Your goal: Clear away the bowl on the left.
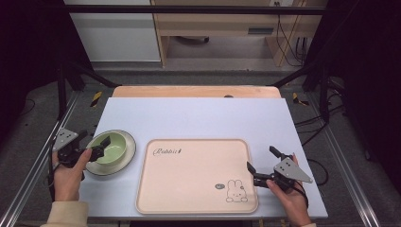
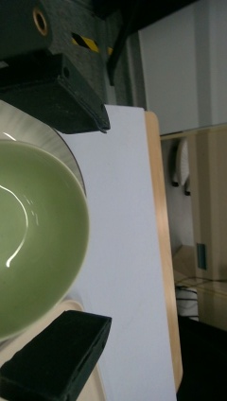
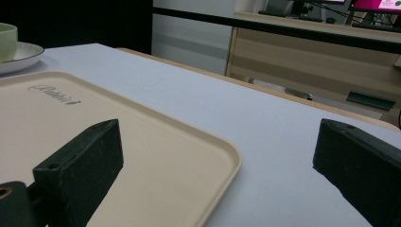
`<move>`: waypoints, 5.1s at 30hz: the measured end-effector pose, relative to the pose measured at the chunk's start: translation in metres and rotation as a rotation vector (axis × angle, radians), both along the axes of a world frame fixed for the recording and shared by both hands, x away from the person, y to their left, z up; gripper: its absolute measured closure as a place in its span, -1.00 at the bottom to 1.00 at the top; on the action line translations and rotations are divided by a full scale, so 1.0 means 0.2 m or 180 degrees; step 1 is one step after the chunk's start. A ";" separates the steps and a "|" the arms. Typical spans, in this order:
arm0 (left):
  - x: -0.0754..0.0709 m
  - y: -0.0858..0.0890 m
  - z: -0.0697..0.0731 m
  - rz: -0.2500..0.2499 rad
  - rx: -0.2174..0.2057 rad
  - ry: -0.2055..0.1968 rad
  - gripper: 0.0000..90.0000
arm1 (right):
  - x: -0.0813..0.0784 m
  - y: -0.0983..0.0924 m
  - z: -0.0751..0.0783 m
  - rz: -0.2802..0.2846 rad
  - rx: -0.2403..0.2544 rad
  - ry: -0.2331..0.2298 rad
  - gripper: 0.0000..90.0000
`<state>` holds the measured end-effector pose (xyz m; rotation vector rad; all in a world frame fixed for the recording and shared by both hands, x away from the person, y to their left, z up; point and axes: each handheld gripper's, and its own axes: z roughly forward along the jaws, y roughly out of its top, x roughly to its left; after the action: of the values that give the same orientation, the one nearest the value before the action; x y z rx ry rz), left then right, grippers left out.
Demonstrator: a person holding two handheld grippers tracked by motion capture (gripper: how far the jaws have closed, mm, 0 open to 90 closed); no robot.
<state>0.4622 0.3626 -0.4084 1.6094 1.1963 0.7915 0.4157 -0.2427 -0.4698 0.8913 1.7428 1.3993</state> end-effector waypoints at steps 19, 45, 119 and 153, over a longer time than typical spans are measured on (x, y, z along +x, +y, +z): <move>0.04 0.06 -0.07 0.0229 0.0124 0.0568 -0.68 | 0.00 0.01 0.00 0.0028 -0.0029 0.0024 -0.94; 0.07 0.10 -0.16 0.0311 0.0295 0.0999 0.26 | 0.00 0.02 -0.01 0.0041 -0.0035 0.0066 -0.94; 0.02 -0.13 0.02 -0.0180 -0.0169 0.0757 0.82 | 0.00 0.02 -0.01 0.0083 -0.0019 0.0095 -0.94; 0.00 -0.51 -0.01 -0.0702 0.0034 0.0810 0.82 | 0.00 0.02 0.00 0.0080 0.0000 0.0097 -0.94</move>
<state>0.4615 0.2603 -0.4111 1.8547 1.1641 0.4633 0.4157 -0.2383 -0.4706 0.8981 1.7823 1.4087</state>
